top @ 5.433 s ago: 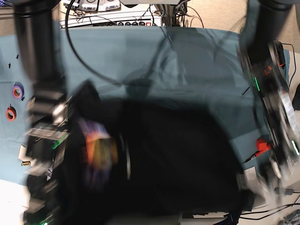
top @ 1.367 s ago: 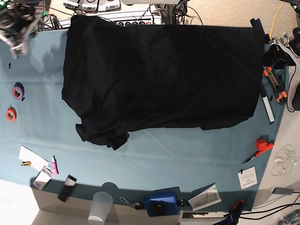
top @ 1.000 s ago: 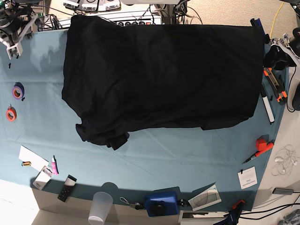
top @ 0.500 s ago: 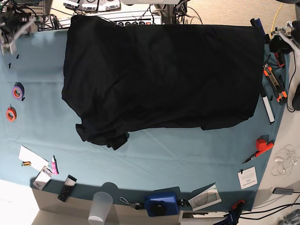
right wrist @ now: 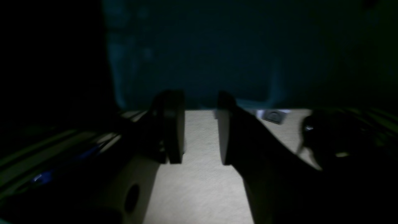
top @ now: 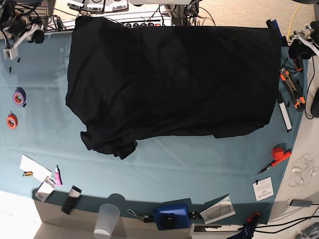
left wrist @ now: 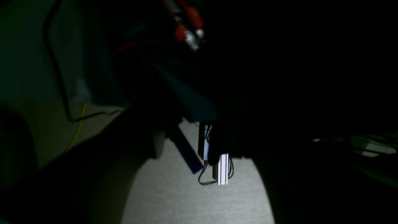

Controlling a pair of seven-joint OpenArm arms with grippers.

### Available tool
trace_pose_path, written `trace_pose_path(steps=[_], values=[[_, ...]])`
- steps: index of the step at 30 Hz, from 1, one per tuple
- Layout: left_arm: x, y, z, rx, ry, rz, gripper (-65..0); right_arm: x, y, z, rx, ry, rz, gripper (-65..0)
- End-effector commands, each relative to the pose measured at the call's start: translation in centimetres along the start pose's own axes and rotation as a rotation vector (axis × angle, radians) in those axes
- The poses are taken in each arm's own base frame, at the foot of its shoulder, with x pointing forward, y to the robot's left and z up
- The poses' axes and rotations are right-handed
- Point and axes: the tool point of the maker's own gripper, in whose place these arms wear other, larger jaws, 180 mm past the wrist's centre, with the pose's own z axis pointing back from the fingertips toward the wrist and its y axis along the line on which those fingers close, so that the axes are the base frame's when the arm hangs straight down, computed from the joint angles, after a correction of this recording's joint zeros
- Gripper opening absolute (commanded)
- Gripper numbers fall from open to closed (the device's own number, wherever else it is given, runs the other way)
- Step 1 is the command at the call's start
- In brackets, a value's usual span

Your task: Layout the t-shirt on the table in an organized manner, then fold the t-shirt properly

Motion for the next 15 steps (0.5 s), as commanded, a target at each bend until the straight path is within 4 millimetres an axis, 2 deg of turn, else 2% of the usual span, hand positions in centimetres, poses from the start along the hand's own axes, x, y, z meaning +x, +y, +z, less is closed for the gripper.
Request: trace_pose_path(steps=[1,4,9,11,15], values=[[1.2,0.0,0.4,-0.001,-0.035,-0.019,-34.9,1.1,0.3,0.6,0.024,-0.03,0.029,-46.4],[1.6,-0.1,0.3,-0.005,-0.06,-0.021,-34.9,1.5,1.4,0.6,0.082,-0.057,0.034,-46.4],[2.0,0.3,0.3,0.014,-0.087,-0.025,-30.8,1.6,1.5,0.6,0.087,-0.06,0.032,-46.4],[1.7,0.6,0.2,0.017,-0.076,-0.013,-30.4,1.6,1.5,0.6,0.086,-0.061,0.032,-46.4],[-0.3,0.8,-0.2,0.006,-0.014,0.043,-30.4,1.6,1.5,0.6,0.087,-0.061,0.032,-46.4]])
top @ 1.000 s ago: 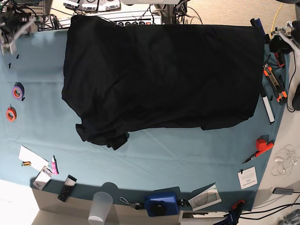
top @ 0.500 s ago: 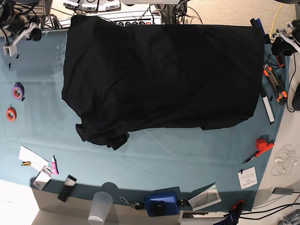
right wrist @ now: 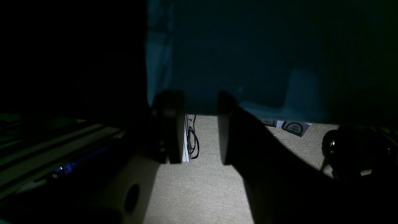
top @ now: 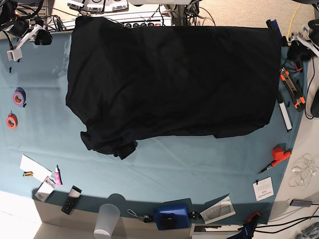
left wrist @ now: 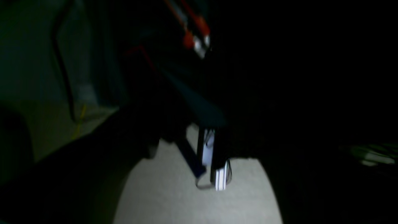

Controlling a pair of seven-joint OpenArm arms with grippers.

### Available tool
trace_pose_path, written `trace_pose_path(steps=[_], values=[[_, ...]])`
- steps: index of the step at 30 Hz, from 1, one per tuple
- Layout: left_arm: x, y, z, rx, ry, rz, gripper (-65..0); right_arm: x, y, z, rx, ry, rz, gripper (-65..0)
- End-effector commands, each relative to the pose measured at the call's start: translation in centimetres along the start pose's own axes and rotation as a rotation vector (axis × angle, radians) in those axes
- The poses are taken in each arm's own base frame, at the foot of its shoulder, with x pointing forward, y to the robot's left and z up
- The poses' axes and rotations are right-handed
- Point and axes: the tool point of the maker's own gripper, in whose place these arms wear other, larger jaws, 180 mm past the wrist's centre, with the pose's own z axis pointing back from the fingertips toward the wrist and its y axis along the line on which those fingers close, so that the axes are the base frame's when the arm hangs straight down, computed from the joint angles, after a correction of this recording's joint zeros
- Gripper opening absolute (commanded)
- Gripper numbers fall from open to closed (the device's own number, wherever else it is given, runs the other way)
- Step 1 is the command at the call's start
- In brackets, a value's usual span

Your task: Layout the t-shirt on the table in an organized manner, then fold the t-shirt properly

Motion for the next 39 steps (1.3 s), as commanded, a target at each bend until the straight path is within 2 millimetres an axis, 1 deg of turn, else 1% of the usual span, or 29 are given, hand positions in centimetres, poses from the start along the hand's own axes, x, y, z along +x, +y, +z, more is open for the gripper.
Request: trace_pose_path(steps=[1,5,8,13,16,17,18,20,22,27,31,32,34,37,39], values=[[0.0,0.1,0.2,-0.004,0.002,0.0,-30.4,1.0,-0.1,0.6,-0.004,-0.025,0.028,-46.4],[-2.1,-0.2,-0.5,-0.037,0.017,0.04,-30.4,1.3,-0.1,0.6,-0.002,-0.034,0.029,-46.4],[-3.1,-0.1,-0.8,-0.046,0.03,0.067,-30.4,1.4,0.0,0.5,0.001,-0.037,0.03,-46.4],[-3.5,0.0,-0.8,-0.045,0.042,0.073,-30.4,1.4,0.0,0.5,0.001,-0.036,0.03,-46.4],[-4.1,0.0,-0.8,-0.047,0.077,0.072,-30.4,1.4,0.0,0.5,0.001,-0.036,0.03,-46.4],[-3.7,-0.1,-0.8,-0.051,0.058,0.072,-30.5,1.4,0.0,0.5,0.001,-0.037,0.03,-46.4],[-2.9,-0.3,-0.8,-0.064,0.019,0.078,-30.5,1.4,0.0,0.5,0.001,-0.038,0.03,-46.4],[-0.7,-0.9,-0.5,-0.105,-0.081,0.09,-30.7,1.6,0.0,0.5,0.002,-0.043,0.032,-46.5],[0.9,-1.6,-0.1,-0.136,-0.126,0.039,-31.0,1.8,0.1,0.5,0.003,-0.047,0.033,-46.5],[3.0,-2.0,0.5,-0.098,-0.12,-0.114,-35.9,1.7,0.1,0.5,0.003,-0.045,0.032,-46.4],[4.3,-2.6,1.1,-0.076,-0.121,-0.206,-36.1,1.7,0.1,0.5,0.003,-0.045,0.032,-46.5],[4.3,-2.7,1.2,-0.067,-0.108,-0.227,-36.1,1.7,0.1,0.5,0.003,-0.045,0.032,-46.5],[3.6,-2.8,1.3,-0.049,-0.05,-0.26,-36.1,1.7,0.1,0.5,0.003,-0.044,0.032,-46.5],[1.9,-2.5,1.3,-0.039,0.046,-0.268,-36.1,1.7,0.1,0.5,0.003,-0.046,0.032,-46.5],[0.9,-2.7,1.2,-0.045,0.077,-0.273,-36.1,1.8,0.1,0.5,0.003,-0.047,0.032,-46.4]])
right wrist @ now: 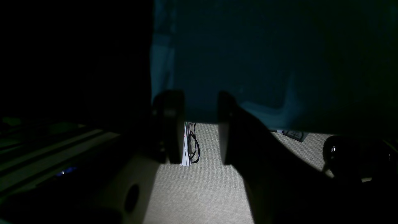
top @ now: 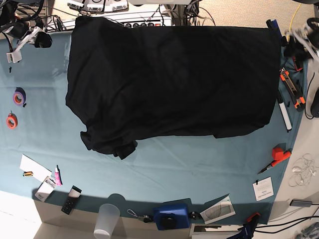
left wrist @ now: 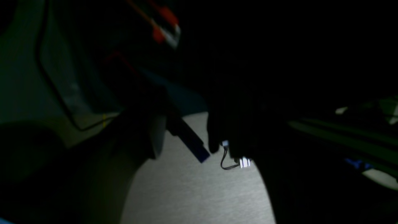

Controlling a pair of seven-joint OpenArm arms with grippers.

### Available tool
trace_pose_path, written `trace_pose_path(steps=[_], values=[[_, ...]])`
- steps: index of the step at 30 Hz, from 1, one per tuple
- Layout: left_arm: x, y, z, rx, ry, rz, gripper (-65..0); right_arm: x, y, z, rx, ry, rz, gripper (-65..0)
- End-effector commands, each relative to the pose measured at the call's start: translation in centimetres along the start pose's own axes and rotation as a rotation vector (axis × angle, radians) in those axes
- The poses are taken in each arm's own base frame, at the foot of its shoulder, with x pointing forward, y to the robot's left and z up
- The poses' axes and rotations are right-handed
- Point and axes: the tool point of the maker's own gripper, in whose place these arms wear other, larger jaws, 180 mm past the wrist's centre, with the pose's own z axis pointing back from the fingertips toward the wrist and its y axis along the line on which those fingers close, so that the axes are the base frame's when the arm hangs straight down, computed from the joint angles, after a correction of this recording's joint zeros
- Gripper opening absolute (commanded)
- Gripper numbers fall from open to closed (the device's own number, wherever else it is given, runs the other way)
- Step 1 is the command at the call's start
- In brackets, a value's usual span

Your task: Layout the t-shirt on the table in an organized manner, then fold the t-shirt properly

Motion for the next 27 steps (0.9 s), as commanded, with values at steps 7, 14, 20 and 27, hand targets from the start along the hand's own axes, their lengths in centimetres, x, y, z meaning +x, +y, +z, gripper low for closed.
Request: trace_pose_path(steps=[7,14,20,27], values=[[-2.0,-2.9,-0.7,-0.07,0.005,0.052,-36.0,0.3,1.4,-0.8,0.049,0.019,0.05,-46.5],[-3.2,-2.5,-3.0,0.039,0.055,-0.005,-36.0,-1.0,4.0,-3.8,0.111,0.118,0.124,-46.5],[-3.7,-4.5,-4.4,-0.017,0.089,-0.015,-36.1,0.2,4.3,-4.2,0.115,0.095,0.14,-47.2],[-4.6,-2.5,-4.2,0.103,0.138,0.052,-60.9,0.7,4.7,-4.3,0.135,0.078,0.137,-65.0]])
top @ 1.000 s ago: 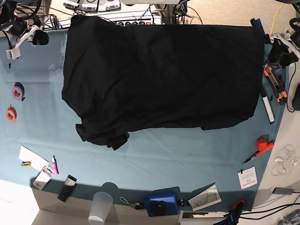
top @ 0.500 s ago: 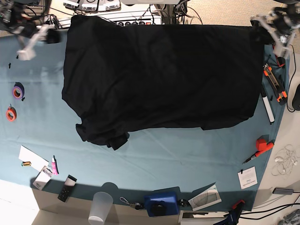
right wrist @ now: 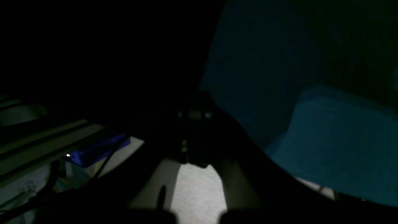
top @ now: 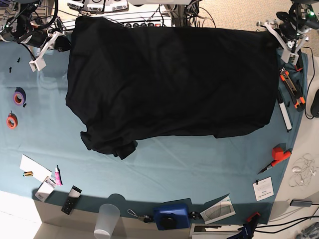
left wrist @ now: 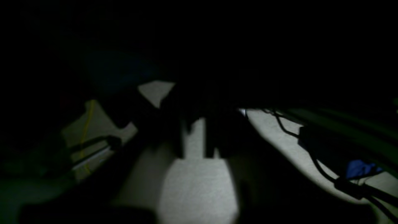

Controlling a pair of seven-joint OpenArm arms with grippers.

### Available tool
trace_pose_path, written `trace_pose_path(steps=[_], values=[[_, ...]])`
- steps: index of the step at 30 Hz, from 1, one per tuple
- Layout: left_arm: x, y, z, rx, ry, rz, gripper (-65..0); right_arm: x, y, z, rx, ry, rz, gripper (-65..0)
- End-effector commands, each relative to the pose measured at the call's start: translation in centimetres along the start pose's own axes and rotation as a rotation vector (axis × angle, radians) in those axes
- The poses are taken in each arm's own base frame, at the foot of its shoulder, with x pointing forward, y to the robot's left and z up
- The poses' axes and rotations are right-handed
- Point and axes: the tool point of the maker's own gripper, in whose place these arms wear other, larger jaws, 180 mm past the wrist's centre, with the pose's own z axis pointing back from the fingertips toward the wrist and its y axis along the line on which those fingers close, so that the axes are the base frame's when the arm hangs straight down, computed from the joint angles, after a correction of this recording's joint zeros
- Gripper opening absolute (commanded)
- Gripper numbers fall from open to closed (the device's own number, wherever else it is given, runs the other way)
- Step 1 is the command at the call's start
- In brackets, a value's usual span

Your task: Layout the t-shirt on the table in an organized manner, then fold the t-shirt properly

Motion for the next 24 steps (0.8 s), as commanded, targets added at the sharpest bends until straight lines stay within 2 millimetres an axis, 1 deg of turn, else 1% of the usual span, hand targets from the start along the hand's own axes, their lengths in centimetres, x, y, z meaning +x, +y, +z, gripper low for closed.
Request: trace_pose_path(steps=[1,2,5,9,12,15,17,19,21,24], values=[[0.4,0.6,0.5,0.025,-0.011,-0.009,-63.7,1.3,0.2,0.7,0.015,-0.042,0.023,-65.0],[0.2,0.6,0.5,0.027,-0.003,-0.01,-65.0,1.6,0.5,0.9,0.032,-0.058,0.024,-65.0],[-0.2,0.6,0.5,0.027,0.02,-0.01,-65.0,3.4,1.5,2.0,0.064,-0.134,0.066,-65.0],[0.2,0.8,0.8,0.037,0.006,-0.014,-65.0,5.9,1.8,4.7,0.026,-0.239,0.119,-65.0],[1.5,1.9,2.0,0.092,-0.04,0.004,-65.0,6.9,1.5,6.3,-0.024,-0.283,0.149,-65.0],[4.0,2.8,4.1,0.134,-0.142,-0.003,-65.0,7.5,1.5,7.1,-0.026,-0.317,0.148,-65.0],[5.5,2.5,5.3,0.111,-0.219,-0.016,-65.0,7.5,1.6,7.1,-0.023,-0.319,0.148,-65.0],[6.7,1.5,5.9,0.053,-0.285,-0.016,-65.0,7.8,1.6,7.1,-0.023,-0.326,0.151,-65.0],[7.2,0.7,6.0,0.01,-0.316,-0.014,-65.0,8.7,1.6,7.3,-0.025,-0.353,0.161,-65.0],[7.4,0.6,6.0,0.001,-0.324,-0.009,-65.0,10.2,1.6,7.5,-0.036,-0.392,0.178,-65.0]])
